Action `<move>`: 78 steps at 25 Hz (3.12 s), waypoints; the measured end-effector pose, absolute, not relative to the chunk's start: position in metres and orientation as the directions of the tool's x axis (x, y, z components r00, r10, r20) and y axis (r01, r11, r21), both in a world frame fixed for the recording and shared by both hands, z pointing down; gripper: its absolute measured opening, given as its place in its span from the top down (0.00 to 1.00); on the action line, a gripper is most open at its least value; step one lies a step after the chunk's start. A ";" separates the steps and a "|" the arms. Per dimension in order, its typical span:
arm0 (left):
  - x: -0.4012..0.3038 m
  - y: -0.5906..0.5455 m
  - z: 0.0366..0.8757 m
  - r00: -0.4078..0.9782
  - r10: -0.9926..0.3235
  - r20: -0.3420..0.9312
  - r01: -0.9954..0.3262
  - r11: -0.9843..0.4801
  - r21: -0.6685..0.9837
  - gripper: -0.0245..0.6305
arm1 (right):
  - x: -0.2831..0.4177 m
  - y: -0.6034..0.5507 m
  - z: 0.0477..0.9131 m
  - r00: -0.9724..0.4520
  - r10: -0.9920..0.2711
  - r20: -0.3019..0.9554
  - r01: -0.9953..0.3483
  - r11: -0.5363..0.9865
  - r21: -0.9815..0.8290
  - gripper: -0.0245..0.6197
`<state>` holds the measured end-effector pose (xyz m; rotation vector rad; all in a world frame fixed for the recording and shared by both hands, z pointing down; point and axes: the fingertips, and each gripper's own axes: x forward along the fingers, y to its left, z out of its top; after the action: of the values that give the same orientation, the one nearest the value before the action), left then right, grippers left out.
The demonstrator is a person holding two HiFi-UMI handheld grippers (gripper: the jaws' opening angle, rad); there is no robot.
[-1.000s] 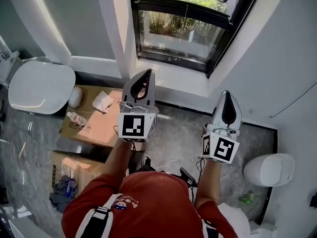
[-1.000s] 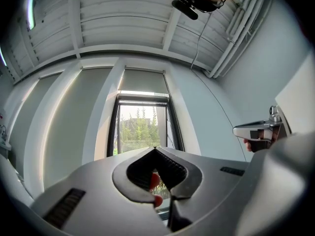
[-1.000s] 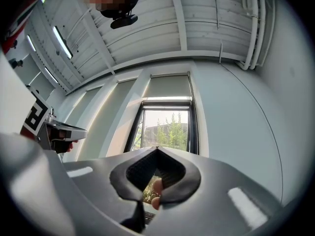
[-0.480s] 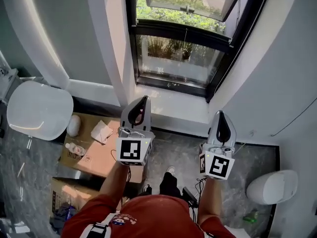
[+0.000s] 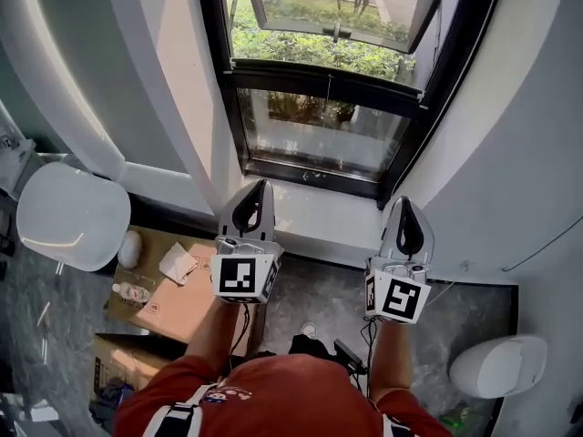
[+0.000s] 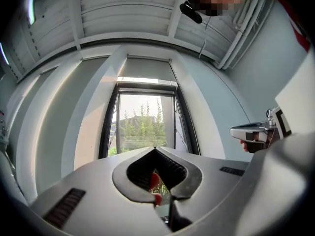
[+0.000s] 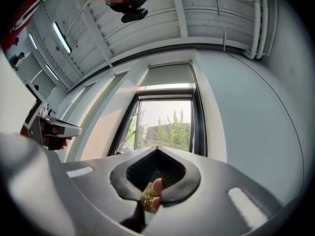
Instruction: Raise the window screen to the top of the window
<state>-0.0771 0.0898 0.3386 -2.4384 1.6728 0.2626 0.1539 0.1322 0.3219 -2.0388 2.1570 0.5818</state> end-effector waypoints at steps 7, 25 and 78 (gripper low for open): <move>-0.044 0.058 0.332 0.331 -0.911 -0.246 -0.944 -0.318 -0.094 0.95 | 0.195 0.093 0.326 -0.087 -0.931 -0.354 -0.989 0.037 0.145 0.95; -0.055 -0.066 0.340 0.319 -0.911 -0.262 -0.948 -0.307 -0.087 0.95 | 0.188 -0.023 0.347 -0.089 -0.939 -0.334 -0.986 0.034 0.165 0.95; -0.010 -0.310 0.355 0.451 -0.873 -0.186 -0.888 -0.419 -0.188 0.95 | 0.205 -0.263 0.359 -0.072 -0.948 -0.310 -0.981 0.012 0.192 0.95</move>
<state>-0.0104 -0.3102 0.3546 -2.4457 1.5199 0.0868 0.2052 -0.2629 0.3594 -2.0737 2.1666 0.5474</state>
